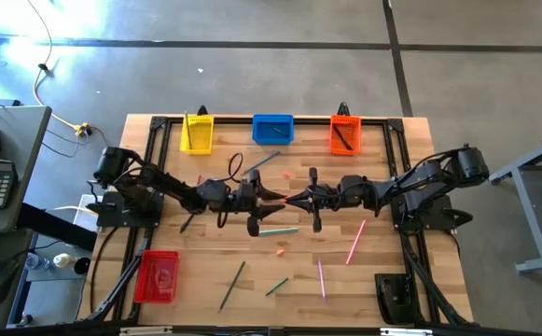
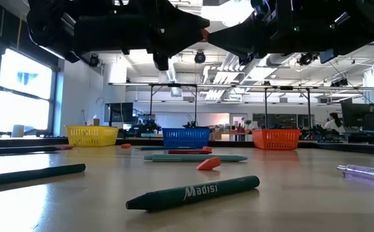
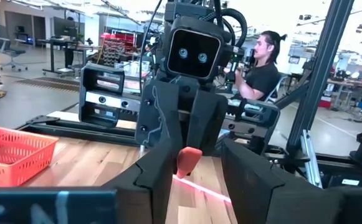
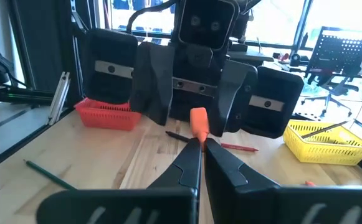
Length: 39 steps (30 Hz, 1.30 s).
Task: Sort crayons/erasers/pens/pencils in bins
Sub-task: Put the orange eraser into the red bin
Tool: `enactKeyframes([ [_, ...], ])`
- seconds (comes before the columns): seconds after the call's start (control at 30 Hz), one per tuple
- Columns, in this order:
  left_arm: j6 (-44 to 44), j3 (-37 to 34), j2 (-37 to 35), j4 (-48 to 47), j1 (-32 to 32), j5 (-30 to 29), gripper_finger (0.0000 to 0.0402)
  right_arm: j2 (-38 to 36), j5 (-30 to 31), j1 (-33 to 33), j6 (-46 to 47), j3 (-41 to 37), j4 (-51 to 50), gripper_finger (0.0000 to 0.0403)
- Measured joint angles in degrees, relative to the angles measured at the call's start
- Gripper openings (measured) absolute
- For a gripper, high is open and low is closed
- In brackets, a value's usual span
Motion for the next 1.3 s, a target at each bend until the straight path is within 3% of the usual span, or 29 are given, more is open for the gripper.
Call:
enactKeyframes([
  [0.33,3.58,0.0,0.0,0.01,0.03,1.19,0.0016,-0.02,-0.4,0.13,0.55,-0.02,0.23,0.0001],
  [0.43,4.14,-0.02,0.0,0.04,0.03,1.22,0.0008,-0.02,-0.39,0.11,1.92,-0.02,0.26,0.0012],
  [0.83,7.73,-0.09,-2.37,-0.63,-0.01,-1.24,0.0007,-0.07,2.16,0.04,4.52,-0.02,-1.44,0.0137],
  [1.07,6.07,-0.09,-12.6,-19.1,-1.03,-1.7,0.0006,-0.07,3.86,-0.63,3.48,-0.02,-5.98,0.0171],
  [1.3,-4.49,-0.06,-28.39,-50.2,-7.33,-3.83,0.0006,-0.07,4.87,-1.25,2.04,-0.02,-10.05,0.0113],
])
